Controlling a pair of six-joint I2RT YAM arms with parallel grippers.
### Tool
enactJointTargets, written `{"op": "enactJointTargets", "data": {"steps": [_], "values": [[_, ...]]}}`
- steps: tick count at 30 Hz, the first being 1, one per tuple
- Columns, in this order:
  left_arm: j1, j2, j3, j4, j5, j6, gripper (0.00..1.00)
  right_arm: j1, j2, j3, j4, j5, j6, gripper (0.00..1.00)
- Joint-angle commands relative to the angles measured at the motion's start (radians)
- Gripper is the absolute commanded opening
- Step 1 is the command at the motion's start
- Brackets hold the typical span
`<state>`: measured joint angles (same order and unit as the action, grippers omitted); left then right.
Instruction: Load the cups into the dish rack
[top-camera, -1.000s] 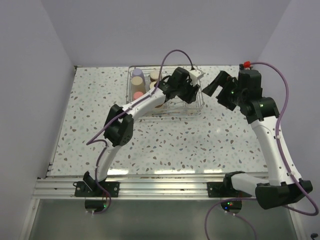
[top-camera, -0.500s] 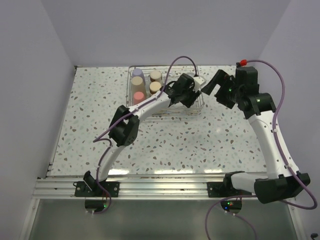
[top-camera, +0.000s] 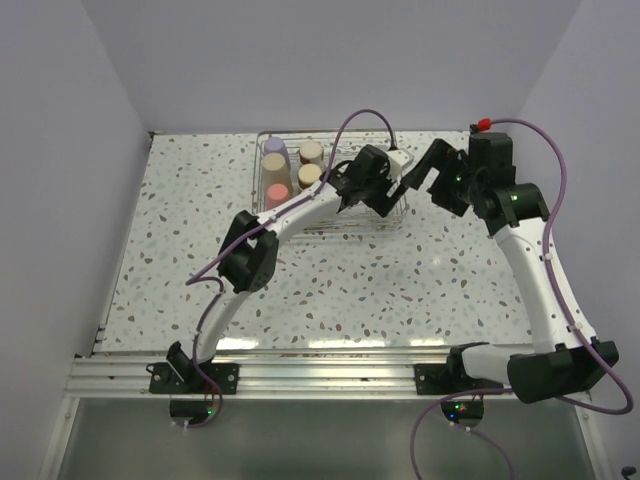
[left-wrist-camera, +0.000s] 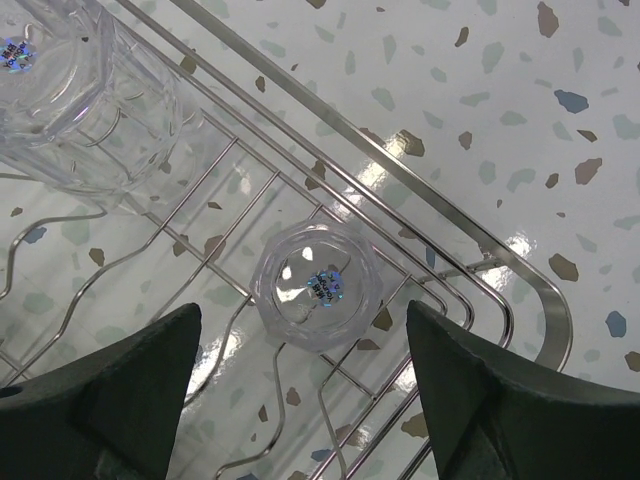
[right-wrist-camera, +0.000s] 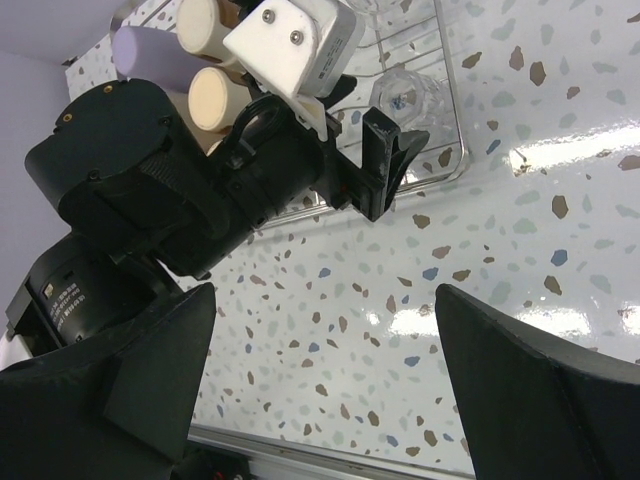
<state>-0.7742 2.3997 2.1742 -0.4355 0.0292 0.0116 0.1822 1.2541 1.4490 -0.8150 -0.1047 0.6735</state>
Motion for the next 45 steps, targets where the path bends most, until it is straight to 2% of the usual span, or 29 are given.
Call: {"op": "enactJointTargets", "data": {"steps": [1,14,21,24,25,28,31,35,37,38,41,43,45], "values": [[0.013,0.004,0.039,0.001,0.001,-0.004,0.87,-0.004,0.002,0.030,0.019,-0.021,-0.011,0.93],[0.023,-0.076,0.071,0.001,0.020,-0.044,0.92,-0.003,0.011,0.008,0.051,-0.036,0.000,0.93],[0.042,-0.227,0.067,-0.012,-0.024,-0.048,0.93,-0.003,0.028,0.036,0.068,-0.036,-0.005,0.93],[0.075,-0.353,-0.045,0.029,-0.026,-0.061,0.94,-0.004,0.025,0.047,0.091,-0.036,-0.018,0.94],[0.085,-0.393,-0.126,0.064,-0.026,-0.068,0.94,-0.004,0.021,0.045,0.103,-0.036,-0.023,0.94],[0.168,-0.525,-0.221,0.080,-0.026,-0.133,0.94,-0.003,0.002,0.027,0.149,-0.035,-0.020,0.95],[0.278,-0.652,-0.374,0.066,-0.026,-0.183,0.93,-0.004,-0.007,0.001,0.200,-0.055,0.003,0.95],[0.427,-0.886,-0.563,0.076,-0.084,-0.164,0.93,-0.003,-0.005,-0.016,0.286,-0.088,0.020,0.96],[0.472,-0.962,-0.641,0.089,-0.141,-0.125,0.95,-0.004,0.017,-0.006,0.283,-0.093,0.018,0.98],[0.521,-1.028,-0.730,0.099,-0.158,-0.113,0.99,-0.004,0.030,0.002,0.278,-0.113,0.015,0.98],[0.613,-1.140,-0.925,0.159,-0.259,-0.105,1.00,-0.004,0.060,0.002,0.292,-0.164,0.011,0.98],[0.670,-1.212,-1.060,0.213,-0.255,-0.127,1.00,-0.006,0.053,-0.022,0.324,-0.168,0.041,0.98],[0.711,-1.237,-1.119,0.221,-0.216,-0.182,1.00,-0.006,0.051,-0.056,0.341,-0.181,0.061,0.98]]}}
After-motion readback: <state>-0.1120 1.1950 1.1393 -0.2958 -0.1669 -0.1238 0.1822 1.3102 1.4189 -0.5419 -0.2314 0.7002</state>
